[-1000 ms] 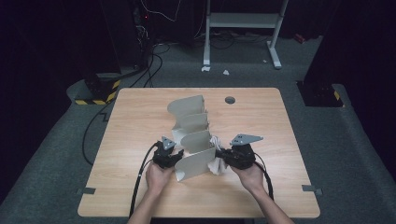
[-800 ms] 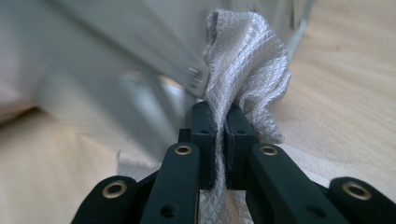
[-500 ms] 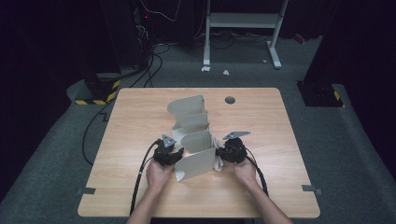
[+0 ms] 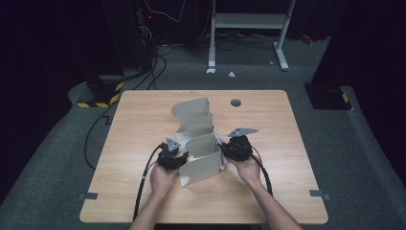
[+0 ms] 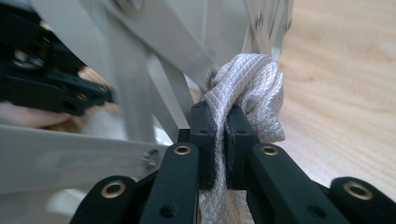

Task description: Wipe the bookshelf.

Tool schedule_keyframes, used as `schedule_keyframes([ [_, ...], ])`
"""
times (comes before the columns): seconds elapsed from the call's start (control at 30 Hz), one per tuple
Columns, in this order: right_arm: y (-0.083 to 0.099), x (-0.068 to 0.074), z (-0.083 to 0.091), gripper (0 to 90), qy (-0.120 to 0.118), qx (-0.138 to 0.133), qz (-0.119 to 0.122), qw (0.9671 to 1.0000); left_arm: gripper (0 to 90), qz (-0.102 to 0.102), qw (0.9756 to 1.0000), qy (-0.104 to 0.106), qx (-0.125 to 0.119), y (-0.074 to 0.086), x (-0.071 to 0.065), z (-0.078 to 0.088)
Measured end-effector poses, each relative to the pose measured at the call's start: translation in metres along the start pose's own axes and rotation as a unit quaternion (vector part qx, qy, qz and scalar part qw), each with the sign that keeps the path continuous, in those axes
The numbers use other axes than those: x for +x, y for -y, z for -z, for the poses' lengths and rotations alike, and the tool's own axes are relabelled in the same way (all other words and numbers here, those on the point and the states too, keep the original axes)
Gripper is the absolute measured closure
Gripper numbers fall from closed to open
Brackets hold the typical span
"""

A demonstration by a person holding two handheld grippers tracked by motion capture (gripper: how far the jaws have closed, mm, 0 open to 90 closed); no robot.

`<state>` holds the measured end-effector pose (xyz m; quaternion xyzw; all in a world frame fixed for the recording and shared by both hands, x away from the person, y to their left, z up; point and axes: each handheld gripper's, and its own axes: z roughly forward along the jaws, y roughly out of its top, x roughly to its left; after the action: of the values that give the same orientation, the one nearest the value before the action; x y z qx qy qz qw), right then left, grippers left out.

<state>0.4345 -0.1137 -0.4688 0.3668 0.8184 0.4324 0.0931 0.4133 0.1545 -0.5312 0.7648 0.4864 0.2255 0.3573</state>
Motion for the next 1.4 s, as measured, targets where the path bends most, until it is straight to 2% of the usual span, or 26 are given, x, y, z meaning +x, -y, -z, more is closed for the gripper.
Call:
schedule_keyframes([
  [0.17, -0.013, 0.005, 0.02, 84.9, -0.009, -0.028, 0.008, 0.9995, 50.9, 0.0, 1.0, 0.0, 0.0, 0.0, 0.0, 0.0],
  [0.23, -0.016, 0.007, 0.025, 84.9, -0.009, -0.031, 0.013, 0.9994, 50.8, 0.0, 1.0, 0.0, 0.0, 0.0, 0.0, 0.0],
  [0.33, -0.022, 0.011, 0.032, 84.8, -0.01, -0.038, 0.02, 0.999, 50.7, 0.001, 1.0, -0.001, 0.0, 0.0, 0.0, 0.0],
  [0.5, -0.027, 0.012, 0.043, 84.9, -0.018, -0.059, 0.018, 0.998, 50.3, 0.0, 1.0, -0.002, 0.0, 0.0, -0.001, 0.0],
  [0.73, -0.036, 0.02, 0.054, 84.8, -0.01, -0.077, 0.034, 0.9964, 49.7, 0.0, 1.0, -0.003, 0.001, 0.0, -0.001, 0.0],
  [0.87, -0.031, 0.018, 0.047, 84.9, -0.004, -0.063, 0.031, 0.9975, 48.4, 0.001, 1.0, -0.005, 0.001, 0.0, -0.001, 0.0],
  [1.0, -0.02, 0.013, 0.035, 84.8, -0.004, -0.048, 0.016, 0.9987, 46.9, 0.002, 1.0, -0.007, 0.002, 0.0, -0.001, 0.0],
  [1.2, -0.004, 0.003, 0.009, 84.9, -0.001, -0.008, 0.001, 1.0, 46.2, 0.002, 1.0, -0.006, 0.003, -0.001, -0.001, -0.001],
  [1.4, 0.004, -0.005, -0.016, 84.9, 0.007, 0.028, -0.013, 0.9995, 45.9, 0.002, 1.0, -0.006, 0.003, -0.001, -0.001, -0.001],
])
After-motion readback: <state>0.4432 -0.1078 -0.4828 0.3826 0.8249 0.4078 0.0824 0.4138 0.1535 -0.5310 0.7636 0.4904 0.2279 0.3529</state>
